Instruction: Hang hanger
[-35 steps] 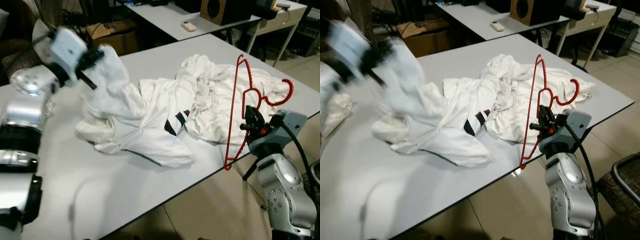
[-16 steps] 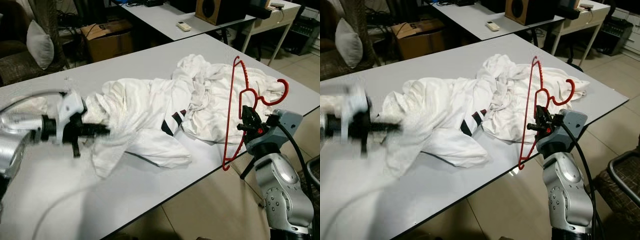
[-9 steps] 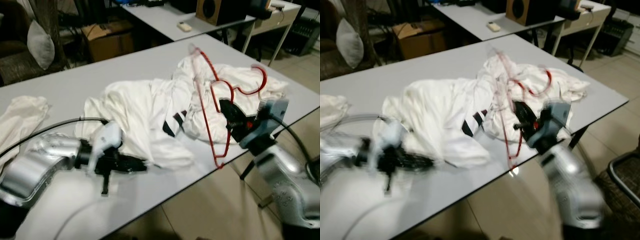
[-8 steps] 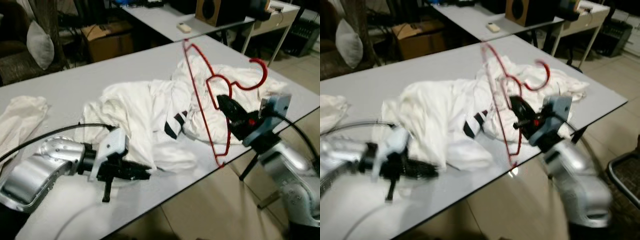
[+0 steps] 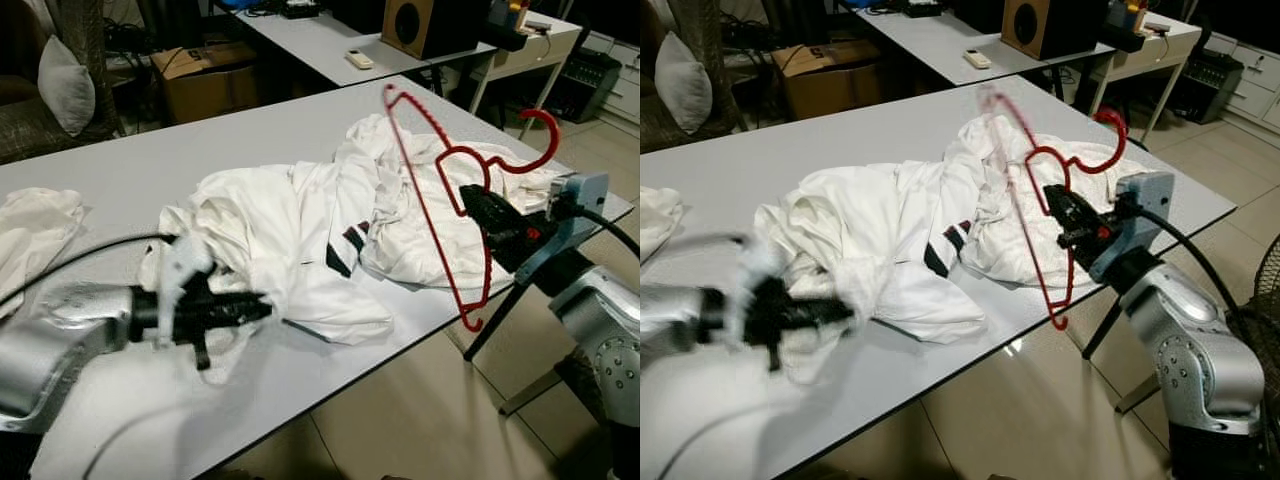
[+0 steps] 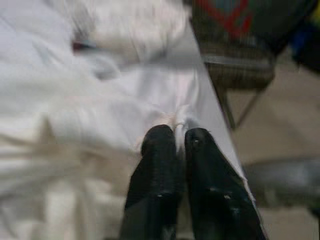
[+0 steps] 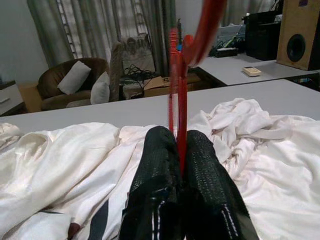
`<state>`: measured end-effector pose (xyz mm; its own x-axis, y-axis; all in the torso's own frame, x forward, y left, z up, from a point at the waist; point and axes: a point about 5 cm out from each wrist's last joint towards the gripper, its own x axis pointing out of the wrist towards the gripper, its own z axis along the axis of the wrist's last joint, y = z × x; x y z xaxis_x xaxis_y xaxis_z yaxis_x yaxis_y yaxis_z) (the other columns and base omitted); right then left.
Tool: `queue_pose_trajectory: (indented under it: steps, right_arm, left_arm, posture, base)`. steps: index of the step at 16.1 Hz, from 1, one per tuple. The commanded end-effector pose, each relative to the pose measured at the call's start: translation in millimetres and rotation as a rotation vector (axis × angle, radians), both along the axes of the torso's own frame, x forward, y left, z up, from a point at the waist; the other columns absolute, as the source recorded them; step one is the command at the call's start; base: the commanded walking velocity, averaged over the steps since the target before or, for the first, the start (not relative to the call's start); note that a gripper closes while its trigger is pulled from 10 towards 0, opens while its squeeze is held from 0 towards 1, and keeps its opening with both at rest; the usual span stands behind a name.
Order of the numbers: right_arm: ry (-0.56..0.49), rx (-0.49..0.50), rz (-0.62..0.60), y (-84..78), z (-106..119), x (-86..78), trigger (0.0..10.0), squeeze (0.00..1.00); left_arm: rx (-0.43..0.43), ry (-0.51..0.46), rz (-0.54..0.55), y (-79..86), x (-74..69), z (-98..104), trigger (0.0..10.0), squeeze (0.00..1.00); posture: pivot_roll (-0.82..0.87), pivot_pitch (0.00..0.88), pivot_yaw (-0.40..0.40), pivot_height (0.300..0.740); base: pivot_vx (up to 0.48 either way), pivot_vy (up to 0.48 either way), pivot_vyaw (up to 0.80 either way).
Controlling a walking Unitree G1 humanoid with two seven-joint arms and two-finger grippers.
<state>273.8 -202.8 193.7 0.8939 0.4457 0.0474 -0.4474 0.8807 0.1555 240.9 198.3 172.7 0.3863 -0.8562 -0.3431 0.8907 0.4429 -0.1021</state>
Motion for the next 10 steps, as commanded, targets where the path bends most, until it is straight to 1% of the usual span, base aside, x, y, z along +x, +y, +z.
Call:
queue_pose_trajectory:
  steps: [1,3,4,5,6,7,8,10]
  right_arm:
    - [-0.003,0.012,0.019,5.3,2.5,-2.0,10.0,0.00]
    - [0.000,0.025,0.018,8.7,2.5,-2.7,10.0,0.00]
    - [0.008,0.041,0.028,13.3,1.1,-3.9,10.0,0.00]
    - [0.015,0.045,0.036,15.8,-0.8,-4.6,10.0,0.00]
    - [0.030,0.031,0.047,18.9,-4.9,-5.7,10.0,0.00]
    - [0.036,0.019,0.054,19.9,-6.2,-6.5,10.0,0.00]
    - [0.040,0.031,0.051,19.3,-7.0,-5.1,10.0,0.00]
    - [0.047,0.022,0.035,21.9,-9.0,-4.3,10.0,0.00]
  left_arm:
    - [-0.065,-0.006,0.021,5.8,-3.1,6.2,10.0,1.00]
    - [-0.135,-0.033,0.070,9.9,-4.6,13.9,10.0,1.00]
    - [-0.228,-0.061,0.122,10.8,-6.5,20.5,10.0,1.00]
    - [-0.268,-0.067,0.150,10.6,-6.8,21.2,10.0,1.00]
    - [-0.315,-0.060,0.219,8.3,-3.3,19.6,10.0,1.00]
    - [-0.320,-0.031,0.305,5.9,3.7,15.3,10.0,1.00]
    - [-0.342,0.061,0.403,0.5,11.6,7.2,10.0,1.00]
    - [-0.310,0.213,0.514,-3.4,12.6,-10.5,10.0,1.00]
  posture:
    - [-0.13,0.000,-0.023,0.740]
    - [-0.13,0.000,-0.027,0.740]
    - [-0.11,0.000,-0.045,0.740]
    - [-0.11,0.000,-0.044,0.740]
    - [-0.10,0.000,-0.039,0.740]
    - [-0.08,0.000,-0.041,0.740]
    - [-0.08,0.000,-0.028,0.740]
    - [-0.09,0.000,-0.009,0.740]
  base:
    - [0.000,0.000,0.00]
    - [0.000,0.000,0.00]
    - [0.000,0.000,0.00]
    - [0.000,0.000,0.00]
    - [0.000,0.000,0.00]
    - [0.000,0.000,0.00]
    - [0.000,0.000,0.00]
    - [0.000,0.000,0.00]
